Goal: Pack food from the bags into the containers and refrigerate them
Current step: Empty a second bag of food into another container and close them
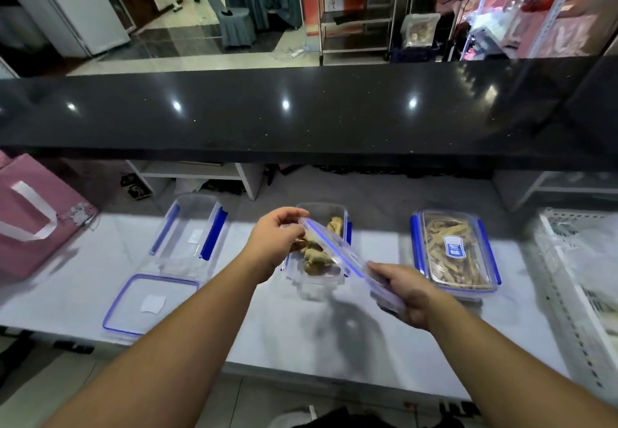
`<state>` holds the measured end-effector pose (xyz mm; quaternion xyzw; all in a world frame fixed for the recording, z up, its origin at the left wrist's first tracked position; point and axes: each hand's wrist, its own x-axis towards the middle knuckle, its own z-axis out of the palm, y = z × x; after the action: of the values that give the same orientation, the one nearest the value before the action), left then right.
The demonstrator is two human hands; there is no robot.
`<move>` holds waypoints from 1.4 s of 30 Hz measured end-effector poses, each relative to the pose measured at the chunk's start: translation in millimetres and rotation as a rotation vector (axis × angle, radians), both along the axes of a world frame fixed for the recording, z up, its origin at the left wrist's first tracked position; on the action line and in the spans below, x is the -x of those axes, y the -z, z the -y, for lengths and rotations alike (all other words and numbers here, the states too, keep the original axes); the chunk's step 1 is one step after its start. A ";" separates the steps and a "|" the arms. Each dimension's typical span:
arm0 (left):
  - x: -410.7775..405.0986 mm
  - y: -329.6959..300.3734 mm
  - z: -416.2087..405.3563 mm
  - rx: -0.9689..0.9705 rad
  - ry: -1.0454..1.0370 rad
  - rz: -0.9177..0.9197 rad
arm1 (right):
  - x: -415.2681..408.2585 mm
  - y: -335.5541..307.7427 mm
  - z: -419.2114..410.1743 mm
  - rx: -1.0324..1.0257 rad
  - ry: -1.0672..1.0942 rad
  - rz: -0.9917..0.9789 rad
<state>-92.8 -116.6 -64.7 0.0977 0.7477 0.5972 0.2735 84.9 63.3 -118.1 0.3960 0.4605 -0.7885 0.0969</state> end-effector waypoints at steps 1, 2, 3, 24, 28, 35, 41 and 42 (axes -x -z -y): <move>-4.4 -1.2 -6.2 -0.018 -0.044 0.067 | 2.3 2.7 -3.6 -0.096 0.063 -0.008; -8.2 -2.0 -11.9 -0.028 -0.087 0.142 | 4.4 5.7 -7.0 -0.176 0.111 -0.022; -11.4 -2.2 -16.2 -0.037 -0.115 0.216 | 6.6 9.5 -10.1 -0.228 0.149 -0.038; 60.4 49.6 -26.1 0.533 0.117 -0.163 | 99.4 31.6 7.1 -0.929 -0.027 0.239; 70.8 56.8 -23.4 0.605 0.147 -0.225 | 116.3 33.9 13.1 -1.009 -0.102 0.333; 77.4 75.2 -14.2 0.639 0.167 -0.210 | 132.6 37.5 19.1 -1.064 -0.164 0.406; 81.4 82.8 -14.7 0.596 0.200 -0.167 | 131.9 39.4 14.4 -1.033 -0.169 0.367; 81.9 83.6 -15.7 0.591 0.211 -0.162 | 130.7 39.0 13.3 -1.025 -0.161 0.368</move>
<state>-174.7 -100.9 -148.3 0.1384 0.8938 0.3128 0.2901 -45.8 50.0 -157.1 0.4873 0.7898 -0.3713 0.0303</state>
